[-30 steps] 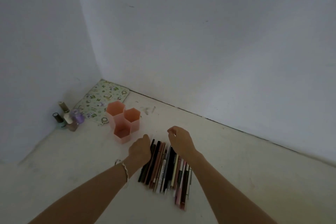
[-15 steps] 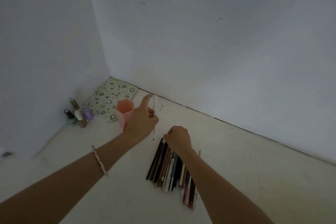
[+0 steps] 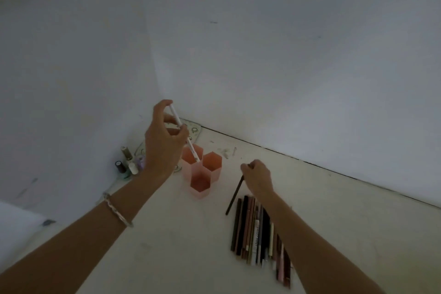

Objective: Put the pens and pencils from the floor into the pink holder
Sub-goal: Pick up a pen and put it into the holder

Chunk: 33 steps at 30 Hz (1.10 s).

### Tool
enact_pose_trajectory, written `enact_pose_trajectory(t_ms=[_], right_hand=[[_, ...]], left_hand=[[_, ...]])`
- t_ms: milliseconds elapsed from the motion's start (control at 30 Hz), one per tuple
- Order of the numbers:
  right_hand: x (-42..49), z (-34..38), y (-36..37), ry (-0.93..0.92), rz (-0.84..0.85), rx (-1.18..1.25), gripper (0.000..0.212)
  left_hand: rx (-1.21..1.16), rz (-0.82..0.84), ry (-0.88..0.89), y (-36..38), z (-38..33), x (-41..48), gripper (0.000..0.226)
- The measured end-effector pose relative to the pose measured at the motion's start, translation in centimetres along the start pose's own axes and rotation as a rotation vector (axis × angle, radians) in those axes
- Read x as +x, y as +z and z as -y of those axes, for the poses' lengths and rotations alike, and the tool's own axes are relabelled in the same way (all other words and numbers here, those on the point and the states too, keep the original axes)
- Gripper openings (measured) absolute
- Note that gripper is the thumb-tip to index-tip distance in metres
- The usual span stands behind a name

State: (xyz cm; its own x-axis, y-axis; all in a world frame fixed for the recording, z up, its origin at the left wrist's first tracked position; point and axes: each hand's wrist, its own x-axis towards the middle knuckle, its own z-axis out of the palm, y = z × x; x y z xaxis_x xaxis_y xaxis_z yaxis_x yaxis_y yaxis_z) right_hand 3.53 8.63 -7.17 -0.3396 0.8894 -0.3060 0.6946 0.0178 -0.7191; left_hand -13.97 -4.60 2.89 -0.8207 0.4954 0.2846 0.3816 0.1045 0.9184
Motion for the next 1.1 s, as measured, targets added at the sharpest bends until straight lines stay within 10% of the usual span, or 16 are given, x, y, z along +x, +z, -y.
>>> enact_pose_trajectory(t_ms=[233, 633, 933, 1100], right_hand=[[-1.0, 5.7, -4.7, -0.262, -0.357, 0.37, 0.009], [-2.5, 11.3, 0.7, -0.578, -0.357, 0.43, 0.017], [-3.1, 6.9, 2.6, -0.532, -0.259, 0.116, 0.019], [-3.0, 3.6, -2.5, -0.309, -0.266, 0.236, 0.024]], left_hand=[[0.193, 0.048, 0.085, 1.5, 3.4, 0.8, 0.05], [0.219, 0.027, 0.078, -0.6, 5.3, 1.5, 0.042], [0.088, 0.117, 0.049, 2.4, 2.3, -2.4, 0.039], [0.185, 0.523, 0.088, 7.8, 1.8, -8.4, 0.027]])
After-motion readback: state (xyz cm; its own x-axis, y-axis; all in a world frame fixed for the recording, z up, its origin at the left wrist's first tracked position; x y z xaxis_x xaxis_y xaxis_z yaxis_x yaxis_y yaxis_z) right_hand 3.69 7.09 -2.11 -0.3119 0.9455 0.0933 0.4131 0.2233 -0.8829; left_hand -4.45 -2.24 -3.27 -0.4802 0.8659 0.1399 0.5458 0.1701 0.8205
